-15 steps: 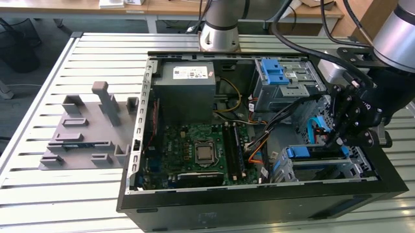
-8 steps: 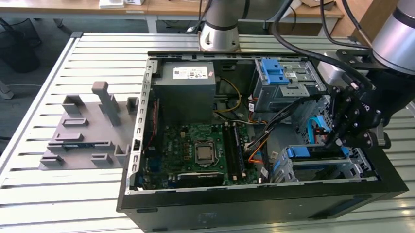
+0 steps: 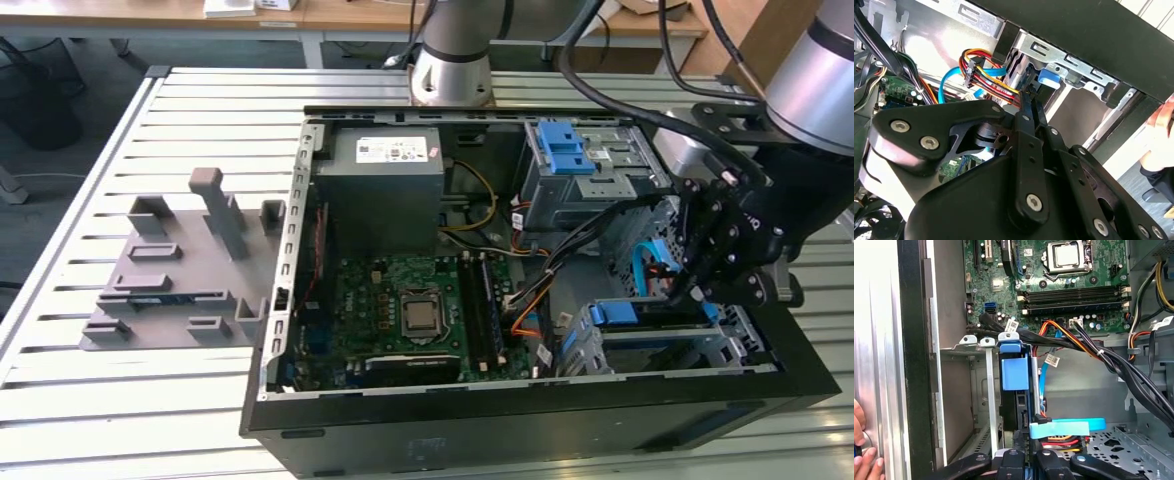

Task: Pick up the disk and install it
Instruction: 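Insert the first disk wire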

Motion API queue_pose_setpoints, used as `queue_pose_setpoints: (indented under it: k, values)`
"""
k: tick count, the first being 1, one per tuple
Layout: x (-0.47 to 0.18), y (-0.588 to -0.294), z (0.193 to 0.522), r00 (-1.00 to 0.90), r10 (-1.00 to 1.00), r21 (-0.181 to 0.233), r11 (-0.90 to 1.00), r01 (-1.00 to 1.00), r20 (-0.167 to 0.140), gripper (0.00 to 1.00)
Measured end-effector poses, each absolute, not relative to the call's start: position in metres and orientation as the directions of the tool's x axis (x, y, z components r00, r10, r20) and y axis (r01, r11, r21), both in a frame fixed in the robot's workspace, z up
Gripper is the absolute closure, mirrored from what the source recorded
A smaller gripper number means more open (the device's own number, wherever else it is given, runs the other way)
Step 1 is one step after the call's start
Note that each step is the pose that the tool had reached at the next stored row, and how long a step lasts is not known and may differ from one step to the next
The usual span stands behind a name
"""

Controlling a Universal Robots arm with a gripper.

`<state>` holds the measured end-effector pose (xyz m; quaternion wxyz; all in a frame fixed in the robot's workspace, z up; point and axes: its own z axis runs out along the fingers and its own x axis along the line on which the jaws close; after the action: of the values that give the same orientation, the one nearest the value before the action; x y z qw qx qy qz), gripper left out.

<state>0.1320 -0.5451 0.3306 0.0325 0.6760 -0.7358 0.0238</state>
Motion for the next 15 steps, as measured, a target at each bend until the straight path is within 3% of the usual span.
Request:
queue_pose_setpoints:
  k: [3, 4, 15]
  values:
    - [0.132, -0.545, 0.331, -0.084, -0.993, 0.009, 0.085, -0.996, 0.079, 0.83]
    - [0.132, -0.545, 0.331, -0.084, -0.993, 0.009, 0.085, -0.996, 0.080, 0.76]
    - [0.132, -0.545, 0.342, -0.084, -0.993, 0.009, 0.085, -0.996, 0.080, 0.76]
